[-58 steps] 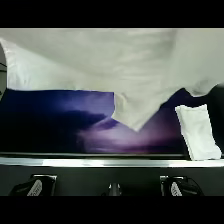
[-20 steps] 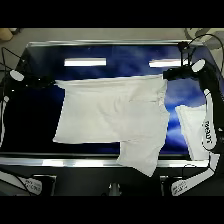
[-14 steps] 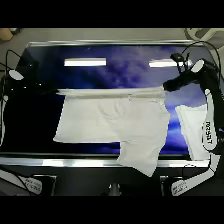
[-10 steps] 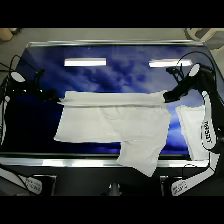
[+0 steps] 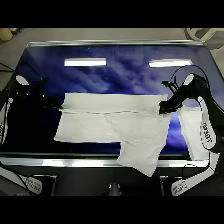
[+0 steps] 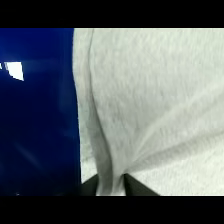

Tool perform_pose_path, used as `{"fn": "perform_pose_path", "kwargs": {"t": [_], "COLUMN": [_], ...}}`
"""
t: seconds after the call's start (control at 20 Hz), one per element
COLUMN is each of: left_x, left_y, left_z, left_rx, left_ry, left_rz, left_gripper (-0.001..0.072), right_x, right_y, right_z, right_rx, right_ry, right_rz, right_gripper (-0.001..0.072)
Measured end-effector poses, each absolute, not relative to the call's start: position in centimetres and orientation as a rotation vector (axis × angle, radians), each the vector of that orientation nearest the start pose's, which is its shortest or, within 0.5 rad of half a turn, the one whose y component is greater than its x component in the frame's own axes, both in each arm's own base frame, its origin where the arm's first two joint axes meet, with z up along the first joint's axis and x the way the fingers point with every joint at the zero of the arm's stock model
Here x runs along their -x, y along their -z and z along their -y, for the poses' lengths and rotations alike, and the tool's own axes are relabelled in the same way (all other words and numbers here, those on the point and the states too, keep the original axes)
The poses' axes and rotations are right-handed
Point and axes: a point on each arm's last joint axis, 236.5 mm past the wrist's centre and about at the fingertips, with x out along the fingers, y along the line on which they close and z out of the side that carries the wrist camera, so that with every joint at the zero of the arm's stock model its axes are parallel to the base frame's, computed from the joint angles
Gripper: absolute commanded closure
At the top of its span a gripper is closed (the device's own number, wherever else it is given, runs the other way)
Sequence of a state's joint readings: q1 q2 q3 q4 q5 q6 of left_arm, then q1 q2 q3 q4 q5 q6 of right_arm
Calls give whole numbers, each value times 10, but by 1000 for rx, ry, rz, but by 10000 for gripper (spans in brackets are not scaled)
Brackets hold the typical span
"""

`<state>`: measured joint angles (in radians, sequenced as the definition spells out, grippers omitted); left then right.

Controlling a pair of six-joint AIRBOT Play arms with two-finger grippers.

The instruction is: Fold the shirts.

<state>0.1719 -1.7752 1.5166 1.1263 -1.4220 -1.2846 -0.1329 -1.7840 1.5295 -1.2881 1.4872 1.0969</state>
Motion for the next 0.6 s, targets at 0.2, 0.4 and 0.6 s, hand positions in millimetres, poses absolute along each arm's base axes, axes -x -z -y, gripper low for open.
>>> {"fn": "perform_pose_path", "kwargs": {"t": [0.2, 0.4, 0.6], "left_x": [-417, -385, -316], "left_y": [48, 30, 52], "left_z": [15, -19, -24], "left_rx": [373, 374, 423], "left_ry": [341, 254, 188], "left_rz": [-1559, -1608, -1690], "left_gripper": [200, 201, 204], "right_x": [-395, -356, -291], "right_y": [46, 17, 23], "right_z": [-4, 30, 34], "right_rx": [47, 135, 87], "right_ry": [-472, -414, -388], "right_rz": [-1595, -1640, -1659], "right_gripper": [179, 274, 305]}}
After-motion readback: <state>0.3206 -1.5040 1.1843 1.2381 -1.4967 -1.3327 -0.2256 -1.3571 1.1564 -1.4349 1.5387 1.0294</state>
